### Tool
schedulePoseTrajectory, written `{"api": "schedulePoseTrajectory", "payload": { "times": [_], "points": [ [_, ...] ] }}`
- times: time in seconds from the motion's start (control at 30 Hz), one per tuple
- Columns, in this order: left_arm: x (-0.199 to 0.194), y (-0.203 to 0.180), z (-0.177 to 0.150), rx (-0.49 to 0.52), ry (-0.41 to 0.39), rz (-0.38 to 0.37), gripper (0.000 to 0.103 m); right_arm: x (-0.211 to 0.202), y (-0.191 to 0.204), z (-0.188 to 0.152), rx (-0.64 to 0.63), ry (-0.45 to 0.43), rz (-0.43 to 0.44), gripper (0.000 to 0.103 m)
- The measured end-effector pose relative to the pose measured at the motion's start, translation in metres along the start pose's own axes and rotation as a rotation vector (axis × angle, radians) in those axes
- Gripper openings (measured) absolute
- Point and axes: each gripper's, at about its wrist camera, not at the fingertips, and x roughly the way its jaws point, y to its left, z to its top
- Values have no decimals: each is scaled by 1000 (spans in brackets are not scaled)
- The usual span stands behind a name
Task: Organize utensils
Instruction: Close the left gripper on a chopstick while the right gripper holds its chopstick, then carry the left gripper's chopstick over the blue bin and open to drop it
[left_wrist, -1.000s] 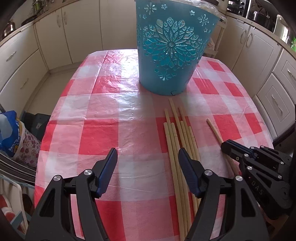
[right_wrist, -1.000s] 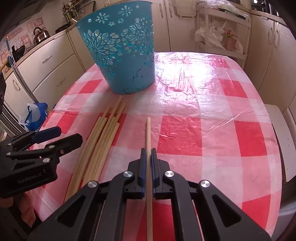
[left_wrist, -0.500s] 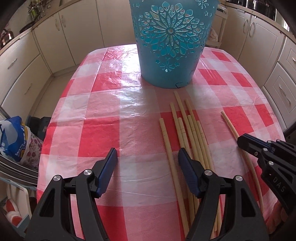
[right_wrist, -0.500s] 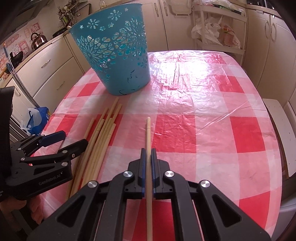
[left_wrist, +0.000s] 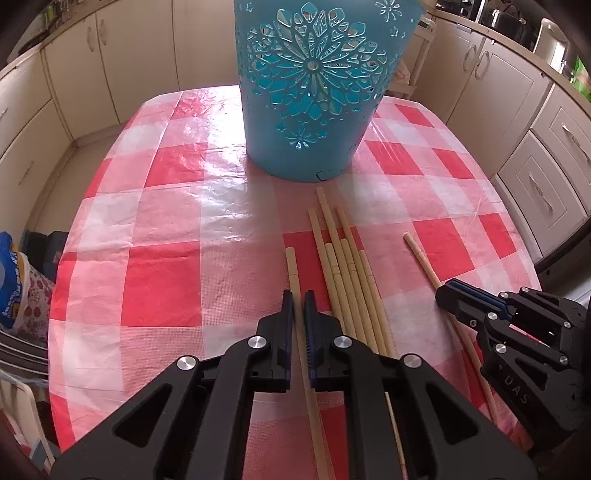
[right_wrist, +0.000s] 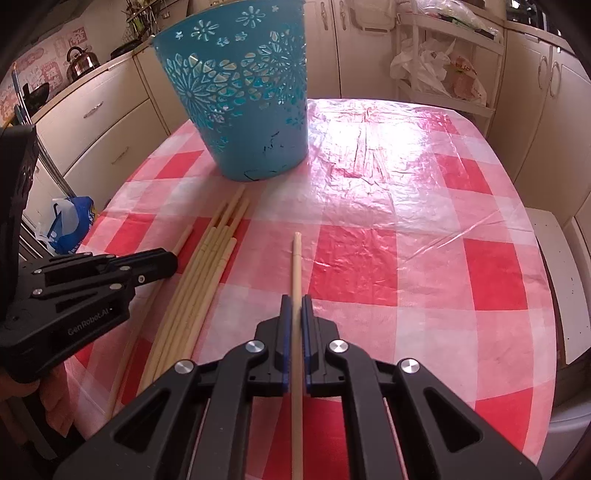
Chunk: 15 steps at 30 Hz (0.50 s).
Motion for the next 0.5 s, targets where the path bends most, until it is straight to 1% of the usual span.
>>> {"api": "schedulePoseTrajectory", "payload": {
  "times": [0.1, 0.17, 0.23, 0.33, 0.5],
  "points": [
    [0, -3, -1, 18, 0, 9, 6, 0, 1, -1, -7, -1, 5, 6],
    [-1, -3, -1, 15, 6, -12, 5, 0, -2, -2, 13, -1, 23, 6],
    [-7, -1, -1, 3, -16, -28, 5, -1, -9, -2, 56, 1, 62, 6],
    [-30, -2, 3, 6, -112, -34, 5, -2, -22, -3, 146, 6, 133, 6],
    [-78, -5, 12, 1, -331, -62, 5, -6, -30, -3, 192, -4, 155, 6]
  ]
}}
